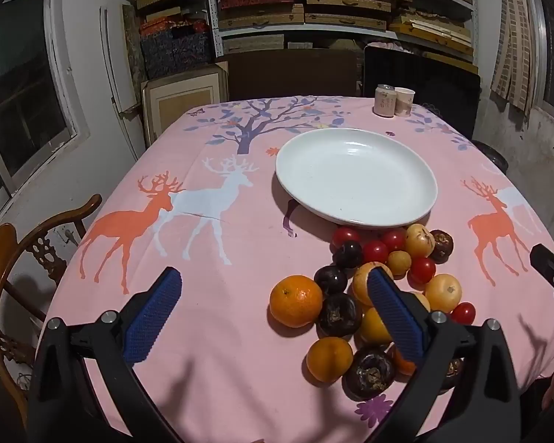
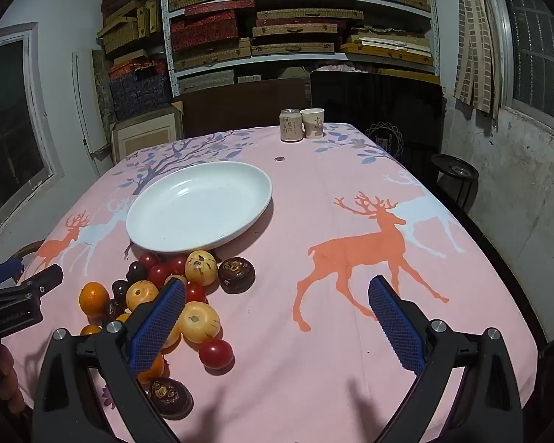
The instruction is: Organize fruits
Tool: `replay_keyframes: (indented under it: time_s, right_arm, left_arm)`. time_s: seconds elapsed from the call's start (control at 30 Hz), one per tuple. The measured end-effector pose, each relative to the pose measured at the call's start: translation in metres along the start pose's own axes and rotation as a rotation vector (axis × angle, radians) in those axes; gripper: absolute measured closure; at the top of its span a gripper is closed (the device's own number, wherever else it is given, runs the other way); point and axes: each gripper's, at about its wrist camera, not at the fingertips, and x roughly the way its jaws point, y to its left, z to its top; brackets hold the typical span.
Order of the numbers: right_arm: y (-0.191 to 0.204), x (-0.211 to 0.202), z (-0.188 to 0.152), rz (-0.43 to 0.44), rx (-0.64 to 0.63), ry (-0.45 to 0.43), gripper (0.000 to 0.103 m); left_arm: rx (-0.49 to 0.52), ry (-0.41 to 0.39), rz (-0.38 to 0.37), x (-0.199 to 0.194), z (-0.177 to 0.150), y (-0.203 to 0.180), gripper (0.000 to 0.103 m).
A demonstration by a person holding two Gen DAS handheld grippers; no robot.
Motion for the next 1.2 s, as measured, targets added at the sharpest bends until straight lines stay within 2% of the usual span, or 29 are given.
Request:
replay_keyframes:
  time_s: [0.47, 1.2]
  right_arm:
    - [0.007, 0.009, -0.01, 0.0, -0.02, 0.007, 0.004]
    - [0.012, 0.005, -0.007, 0.004, -0.039, 0.021, 0.004]
  left_arm:
    - [0.009, 0.016, -0.007, 0.005, -0.006, -0.003, 0.004]
    - [0.006, 0.04, -0.015, 0.013, -0.008, -0.002, 0.004]
